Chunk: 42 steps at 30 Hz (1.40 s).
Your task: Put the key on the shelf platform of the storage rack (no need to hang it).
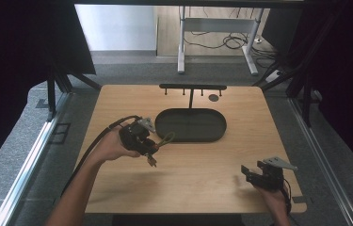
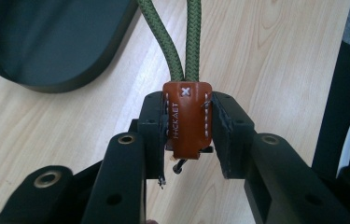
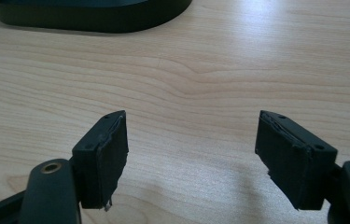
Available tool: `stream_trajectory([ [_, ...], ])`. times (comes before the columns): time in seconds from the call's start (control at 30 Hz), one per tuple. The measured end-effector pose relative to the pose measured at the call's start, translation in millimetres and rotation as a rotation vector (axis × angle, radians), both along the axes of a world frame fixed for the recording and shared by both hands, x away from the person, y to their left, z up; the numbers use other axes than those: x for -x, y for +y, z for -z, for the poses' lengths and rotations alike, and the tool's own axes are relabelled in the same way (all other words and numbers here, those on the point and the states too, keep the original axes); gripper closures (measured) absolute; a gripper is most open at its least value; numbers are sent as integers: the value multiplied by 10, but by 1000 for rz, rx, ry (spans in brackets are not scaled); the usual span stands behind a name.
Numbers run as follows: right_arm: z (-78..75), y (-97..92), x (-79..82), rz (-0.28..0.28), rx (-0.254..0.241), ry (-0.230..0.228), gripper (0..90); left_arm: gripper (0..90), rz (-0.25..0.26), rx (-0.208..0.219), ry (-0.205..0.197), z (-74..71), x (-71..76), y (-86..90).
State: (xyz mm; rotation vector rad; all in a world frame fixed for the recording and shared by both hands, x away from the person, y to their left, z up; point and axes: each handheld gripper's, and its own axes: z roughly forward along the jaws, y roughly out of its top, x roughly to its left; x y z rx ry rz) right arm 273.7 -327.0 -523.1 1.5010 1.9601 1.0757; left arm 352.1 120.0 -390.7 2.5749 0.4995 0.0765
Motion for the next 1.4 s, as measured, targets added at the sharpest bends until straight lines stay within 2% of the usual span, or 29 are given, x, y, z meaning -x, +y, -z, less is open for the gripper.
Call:
stream_trajectory([
  [0.17,-5,-2,0,-2,-4,-2,262,673,-10,25,5,-52,-67,2],
  [0.43,6,-18,-7,0,-7,-6,262,673,-26,29,3,-136,-200,-5],
  [0.53,6,-11,-8,-3,-6,-5,262,673,-25,22,-7,-193,-258,-36],
  [0.93,6,-11,-11,-4,-7,-6,262,673,-14,21,-10,-245,-350,-176],
  [1.1,9,-5,-14,-6,-5,-6,262,673,-10,5,-21,-284,-406,-236],
  [1.2,13,-2,-17,-8,-2,-6,262,673,-11,11,-18,-304,-438,-258],
  [1.4,16,0,-17,-8,-1,-1,263,672,-10,-3,-10,-320,-515,-313],
])
